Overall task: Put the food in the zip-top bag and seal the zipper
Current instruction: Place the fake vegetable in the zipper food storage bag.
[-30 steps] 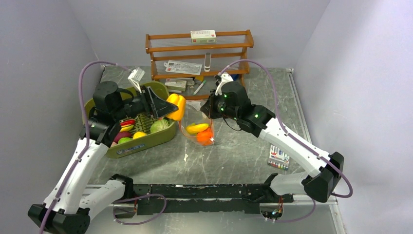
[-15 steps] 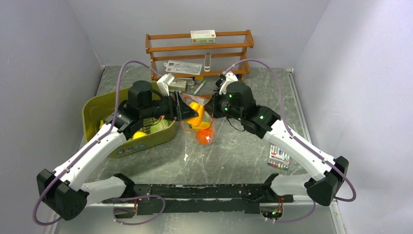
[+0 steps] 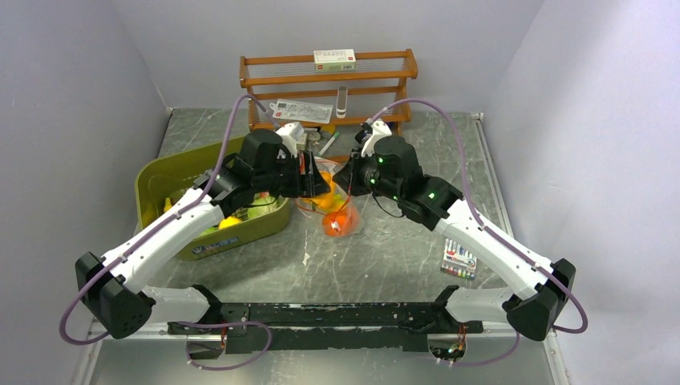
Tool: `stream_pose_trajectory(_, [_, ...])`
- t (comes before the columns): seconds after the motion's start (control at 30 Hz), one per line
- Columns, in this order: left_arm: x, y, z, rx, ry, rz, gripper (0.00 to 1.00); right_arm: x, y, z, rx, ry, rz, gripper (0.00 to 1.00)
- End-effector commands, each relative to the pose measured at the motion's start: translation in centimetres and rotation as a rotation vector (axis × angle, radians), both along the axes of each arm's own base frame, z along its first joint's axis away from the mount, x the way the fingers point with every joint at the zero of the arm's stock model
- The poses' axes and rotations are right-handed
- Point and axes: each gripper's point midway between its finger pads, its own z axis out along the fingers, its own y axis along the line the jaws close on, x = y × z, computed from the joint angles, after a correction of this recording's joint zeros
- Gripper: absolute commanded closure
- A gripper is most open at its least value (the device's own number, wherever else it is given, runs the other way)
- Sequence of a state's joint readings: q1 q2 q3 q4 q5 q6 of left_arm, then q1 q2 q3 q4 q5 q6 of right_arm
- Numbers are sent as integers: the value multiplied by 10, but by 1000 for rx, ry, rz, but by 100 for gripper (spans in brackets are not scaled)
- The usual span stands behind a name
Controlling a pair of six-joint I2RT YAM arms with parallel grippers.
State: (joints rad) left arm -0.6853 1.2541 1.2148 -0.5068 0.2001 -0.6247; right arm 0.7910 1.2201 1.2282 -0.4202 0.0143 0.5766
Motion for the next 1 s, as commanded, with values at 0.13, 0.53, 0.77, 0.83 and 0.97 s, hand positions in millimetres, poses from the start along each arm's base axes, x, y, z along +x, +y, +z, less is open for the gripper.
stream_pose_trajectory(0.13, [3,7,-6,102,-8,58,63,-6,6,22,74,-39,32,100])
stream_pose_trajectory(0.53, [-2,1,7,56,-32,27,39,-8,3,17,64,-31,29,100])
stream_pose_trajectory(0.77, [-6,0,27,-9,-79,19,13,-9,1,16,63,-27,22,100])
stream_pose_trajectory(0.83, [-7,0,29,-19,-86,16,11,-9,0,15,61,-27,22,100])
stream_pose_trajectory(0.97, [-8,-1,30,-27,-86,13,11,-9,0,15,62,-26,22,100])
